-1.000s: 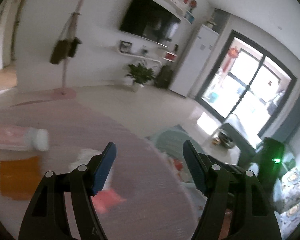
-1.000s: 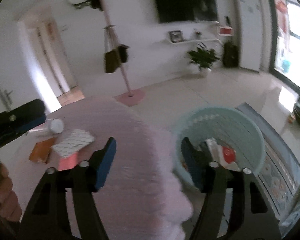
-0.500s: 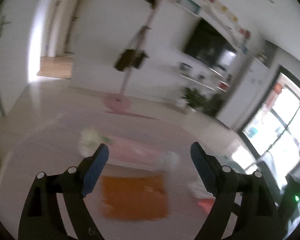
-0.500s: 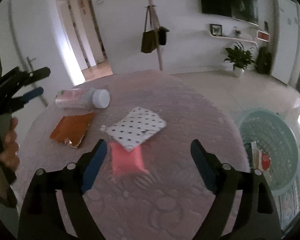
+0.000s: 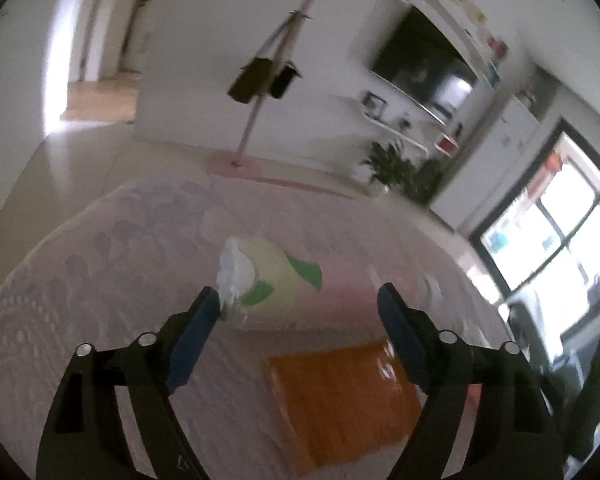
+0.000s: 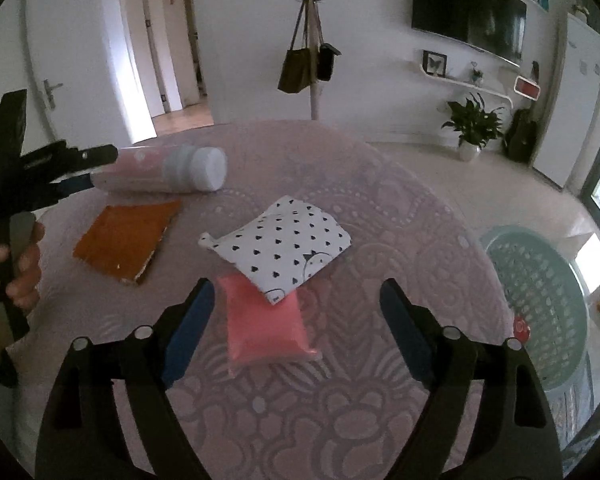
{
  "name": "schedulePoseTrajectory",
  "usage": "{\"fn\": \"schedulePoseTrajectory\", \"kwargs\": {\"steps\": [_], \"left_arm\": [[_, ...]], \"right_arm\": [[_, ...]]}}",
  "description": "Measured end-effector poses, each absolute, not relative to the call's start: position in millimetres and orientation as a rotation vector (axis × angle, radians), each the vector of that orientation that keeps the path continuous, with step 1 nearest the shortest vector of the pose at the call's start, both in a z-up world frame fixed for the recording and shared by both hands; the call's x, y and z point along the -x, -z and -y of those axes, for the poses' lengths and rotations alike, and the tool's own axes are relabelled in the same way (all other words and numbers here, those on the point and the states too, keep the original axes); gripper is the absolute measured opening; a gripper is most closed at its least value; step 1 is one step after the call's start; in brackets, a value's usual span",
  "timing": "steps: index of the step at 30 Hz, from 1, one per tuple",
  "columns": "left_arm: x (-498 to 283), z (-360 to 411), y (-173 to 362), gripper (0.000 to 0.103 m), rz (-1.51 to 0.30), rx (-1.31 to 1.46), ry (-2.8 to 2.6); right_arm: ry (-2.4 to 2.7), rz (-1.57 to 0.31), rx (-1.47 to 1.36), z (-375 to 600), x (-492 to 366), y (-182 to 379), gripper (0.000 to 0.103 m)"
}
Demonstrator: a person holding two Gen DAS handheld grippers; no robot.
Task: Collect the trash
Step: 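Move both tools back over the table toward the pink bottle, then grasp the pink bottle with the left tool while the right tool grasps the polka-dot pouch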
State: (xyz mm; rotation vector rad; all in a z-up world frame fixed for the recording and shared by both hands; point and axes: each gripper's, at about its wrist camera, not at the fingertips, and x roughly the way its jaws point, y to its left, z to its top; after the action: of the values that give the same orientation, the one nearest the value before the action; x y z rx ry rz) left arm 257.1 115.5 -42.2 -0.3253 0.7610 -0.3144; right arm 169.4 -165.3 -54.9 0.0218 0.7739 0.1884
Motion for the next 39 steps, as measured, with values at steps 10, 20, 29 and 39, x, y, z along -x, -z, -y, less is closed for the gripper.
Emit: {"fn": "schedulePoseTrajectory", "kwargs": {"steps": [10, 20, 29, 39], "left_arm": [[-187.0, -63.0, 31.6, 0.072, -0.778, 0.198, 0.629], [-214.1, -40.8, 16.8, 0.092, -0.772, 0.15, 0.496], [-278.1, -6.4, 66.2, 0.068, -0.952, -0.004, 0.356], [-239.0, -27.3, 57.2, 0.047, -0.922, 0.117, 0.364]], "right_arm": [[-0.225, -0.758, -0.101, 182.4, -168.2, 52.3, 0.055], [-0.247, -0.702, -0.165, 197.1, -161.2, 45.0, 0.055], [-0.285, -0.696, -0.213, 202.9, -162.1, 42.9, 0.055], [-0.33, -0.787, -0.299, 194.1, -190.0, 39.7, 0.069]]}}
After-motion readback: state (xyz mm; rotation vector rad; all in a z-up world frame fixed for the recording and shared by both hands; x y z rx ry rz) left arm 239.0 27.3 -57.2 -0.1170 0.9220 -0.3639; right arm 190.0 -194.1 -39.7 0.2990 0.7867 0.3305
